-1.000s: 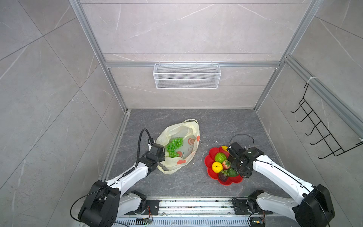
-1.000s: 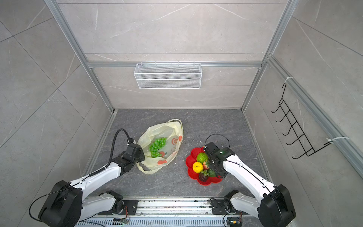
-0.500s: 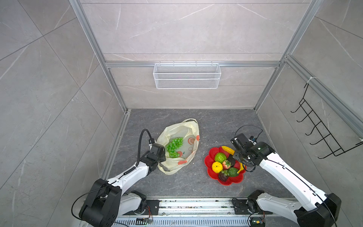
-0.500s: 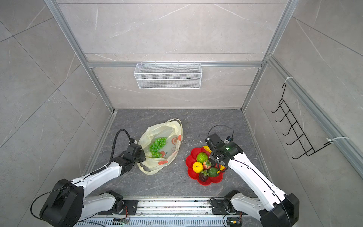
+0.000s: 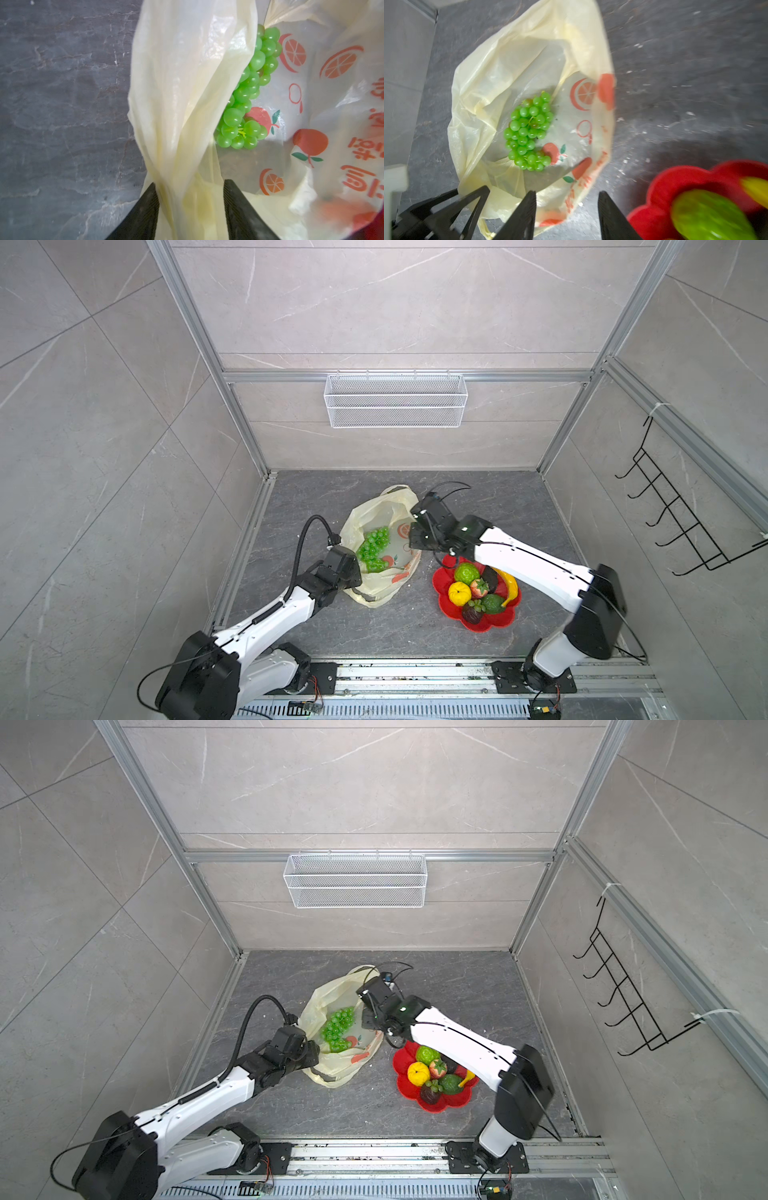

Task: Take the fake fruits out of the plastic bag
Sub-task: 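Move the open right gripper back into the bag above the grapes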

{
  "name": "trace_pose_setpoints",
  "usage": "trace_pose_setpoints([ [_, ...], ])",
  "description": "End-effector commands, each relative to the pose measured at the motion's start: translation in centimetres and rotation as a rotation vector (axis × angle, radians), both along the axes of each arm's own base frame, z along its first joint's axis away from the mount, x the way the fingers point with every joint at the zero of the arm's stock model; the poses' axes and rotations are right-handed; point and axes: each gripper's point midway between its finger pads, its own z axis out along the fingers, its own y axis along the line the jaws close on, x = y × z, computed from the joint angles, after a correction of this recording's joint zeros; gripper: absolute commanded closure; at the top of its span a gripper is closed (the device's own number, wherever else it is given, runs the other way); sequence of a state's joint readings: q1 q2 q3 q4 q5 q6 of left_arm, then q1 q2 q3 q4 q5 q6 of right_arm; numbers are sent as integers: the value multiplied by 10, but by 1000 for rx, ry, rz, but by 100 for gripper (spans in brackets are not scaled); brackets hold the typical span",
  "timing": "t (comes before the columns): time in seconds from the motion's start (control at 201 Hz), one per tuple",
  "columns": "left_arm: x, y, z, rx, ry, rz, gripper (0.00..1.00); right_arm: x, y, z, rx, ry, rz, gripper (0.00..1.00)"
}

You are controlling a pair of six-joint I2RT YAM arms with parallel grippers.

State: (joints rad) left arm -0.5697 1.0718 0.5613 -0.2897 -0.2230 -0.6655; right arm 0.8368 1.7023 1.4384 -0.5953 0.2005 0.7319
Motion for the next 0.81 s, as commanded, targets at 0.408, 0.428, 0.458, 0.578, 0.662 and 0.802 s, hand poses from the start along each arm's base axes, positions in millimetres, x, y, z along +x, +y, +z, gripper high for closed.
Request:
trace_pose_setpoints([
  [0.408,96,10,31,406,102,75,8,-26,63,-94,40,149,130,42],
  [0.428,102,12,29,423,111,91,8,-28,62,-96,36,151,131,42],
  [0.458,110,14,23,437,125,102,8,-30,61,-99,30,153,130,41],
  [0.578,129,18,4,444,167,142,10,-36,53,-116,-1,174,127,41],
  [0.662,131,20,-7,386,189,154,17,-42,47,-128,-18,186,127,41],
  [0.802,126,19,-11,265,153,137,39,-47,39,-142,-52,200,127,40],
])
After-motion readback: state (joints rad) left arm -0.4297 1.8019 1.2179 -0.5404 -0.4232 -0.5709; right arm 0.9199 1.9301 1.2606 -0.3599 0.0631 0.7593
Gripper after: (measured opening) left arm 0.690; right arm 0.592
